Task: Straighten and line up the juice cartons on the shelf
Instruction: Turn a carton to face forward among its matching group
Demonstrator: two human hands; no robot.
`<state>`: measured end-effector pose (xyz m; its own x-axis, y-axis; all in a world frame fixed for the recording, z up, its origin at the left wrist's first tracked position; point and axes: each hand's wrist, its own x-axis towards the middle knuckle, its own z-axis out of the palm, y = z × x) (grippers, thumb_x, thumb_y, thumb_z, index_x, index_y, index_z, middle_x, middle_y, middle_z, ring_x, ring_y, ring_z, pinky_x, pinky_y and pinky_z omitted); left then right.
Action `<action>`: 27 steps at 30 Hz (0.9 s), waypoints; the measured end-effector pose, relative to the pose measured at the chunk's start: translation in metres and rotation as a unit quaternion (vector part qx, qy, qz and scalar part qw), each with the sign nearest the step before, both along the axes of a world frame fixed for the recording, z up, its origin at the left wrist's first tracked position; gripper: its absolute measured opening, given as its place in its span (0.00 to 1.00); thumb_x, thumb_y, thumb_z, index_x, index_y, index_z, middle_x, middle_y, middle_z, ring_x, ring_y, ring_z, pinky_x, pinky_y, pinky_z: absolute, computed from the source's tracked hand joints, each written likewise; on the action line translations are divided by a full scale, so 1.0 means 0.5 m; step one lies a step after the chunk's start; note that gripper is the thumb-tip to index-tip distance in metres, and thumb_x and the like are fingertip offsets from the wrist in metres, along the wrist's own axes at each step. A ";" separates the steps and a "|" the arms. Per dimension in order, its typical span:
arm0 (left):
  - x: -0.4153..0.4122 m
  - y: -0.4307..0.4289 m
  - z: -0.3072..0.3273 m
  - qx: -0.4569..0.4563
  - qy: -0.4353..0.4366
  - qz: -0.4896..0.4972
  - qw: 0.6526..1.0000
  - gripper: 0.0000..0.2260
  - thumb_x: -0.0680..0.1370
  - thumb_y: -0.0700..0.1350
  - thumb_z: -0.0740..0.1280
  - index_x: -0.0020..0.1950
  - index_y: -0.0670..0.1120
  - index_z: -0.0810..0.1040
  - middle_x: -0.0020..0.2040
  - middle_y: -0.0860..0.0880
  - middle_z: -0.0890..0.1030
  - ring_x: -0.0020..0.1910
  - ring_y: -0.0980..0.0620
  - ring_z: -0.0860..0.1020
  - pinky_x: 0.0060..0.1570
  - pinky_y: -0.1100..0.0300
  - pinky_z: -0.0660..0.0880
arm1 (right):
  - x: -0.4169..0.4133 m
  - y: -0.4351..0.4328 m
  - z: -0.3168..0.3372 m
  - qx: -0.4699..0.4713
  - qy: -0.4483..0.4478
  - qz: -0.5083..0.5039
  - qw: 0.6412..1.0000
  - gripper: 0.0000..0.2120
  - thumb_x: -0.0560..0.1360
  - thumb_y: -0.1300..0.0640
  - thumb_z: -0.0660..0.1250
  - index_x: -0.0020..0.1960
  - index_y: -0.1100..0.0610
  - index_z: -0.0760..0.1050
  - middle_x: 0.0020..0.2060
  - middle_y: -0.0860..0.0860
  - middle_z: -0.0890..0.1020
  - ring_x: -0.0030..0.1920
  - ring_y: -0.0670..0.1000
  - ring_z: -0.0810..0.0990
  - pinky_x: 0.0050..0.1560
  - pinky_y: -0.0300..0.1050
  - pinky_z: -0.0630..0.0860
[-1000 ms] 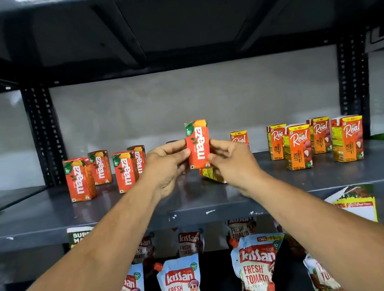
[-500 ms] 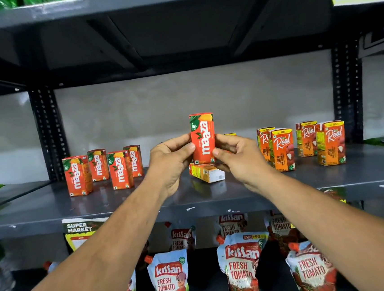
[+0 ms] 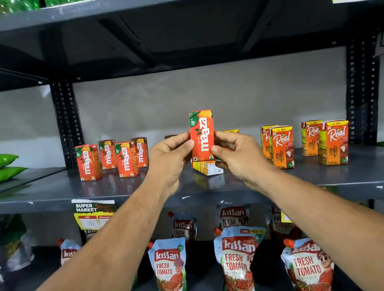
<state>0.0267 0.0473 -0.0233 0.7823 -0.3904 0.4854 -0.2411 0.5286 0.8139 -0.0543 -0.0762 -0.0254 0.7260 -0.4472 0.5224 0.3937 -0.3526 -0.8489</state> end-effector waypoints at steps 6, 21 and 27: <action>0.013 0.016 -0.018 0.015 0.012 0.014 1.000 0.10 0.76 0.36 0.67 0.57 0.42 0.81 0.51 0.45 0.86 0.51 0.50 0.84 0.48 0.59 0.82 | -0.007 0.021 -0.005 -0.023 0.025 -0.013 0.999 0.21 0.76 0.62 0.66 0.69 0.54 0.72 0.57 0.49 0.82 0.54 0.47 0.82 0.45 0.39 0.80; 0.157 0.079 -0.021 0.130 -0.012 0.087 0.988 0.08 0.76 0.32 0.66 0.49 0.44 0.79 0.53 0.40 0.85 0.48 0.49 0.83 0.49 0.57 0.81 | 0.163 0.115 -0.016 -0.076 0.051 -0.155 0.984 0.16 0.72 0.67 0.68 0.58 0.56 0.81 0.48 0.51 0.87 0.47 0.51 0.84 0.55 0.53 0.80; 0.232 0.093 -0.024 0.187 -0.036 0.117 0.975 0.11 0.75 0.30 0.66 0.44 0.47 0.77 0.52 0.39 0.84 0.49 0.46 0.83 0.53 0.48 0.81 | 0.234 0.147 -0.022 -0.098 0.102 -0.221 0.965 0.14 0.73 0.63 0.69 0.58 0.57 0.81 0.53 0.54 0.86 0.54 0.55 0.83 0.58 0.51 0.78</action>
<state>0.1427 0.0936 -0.0351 0.8404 -0.3655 0.4002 -0.3833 0.1213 0.9156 0.0627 -0.0027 -0.0366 0.5842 -0.6434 0.4948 -0.0002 -0.6097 -0.7926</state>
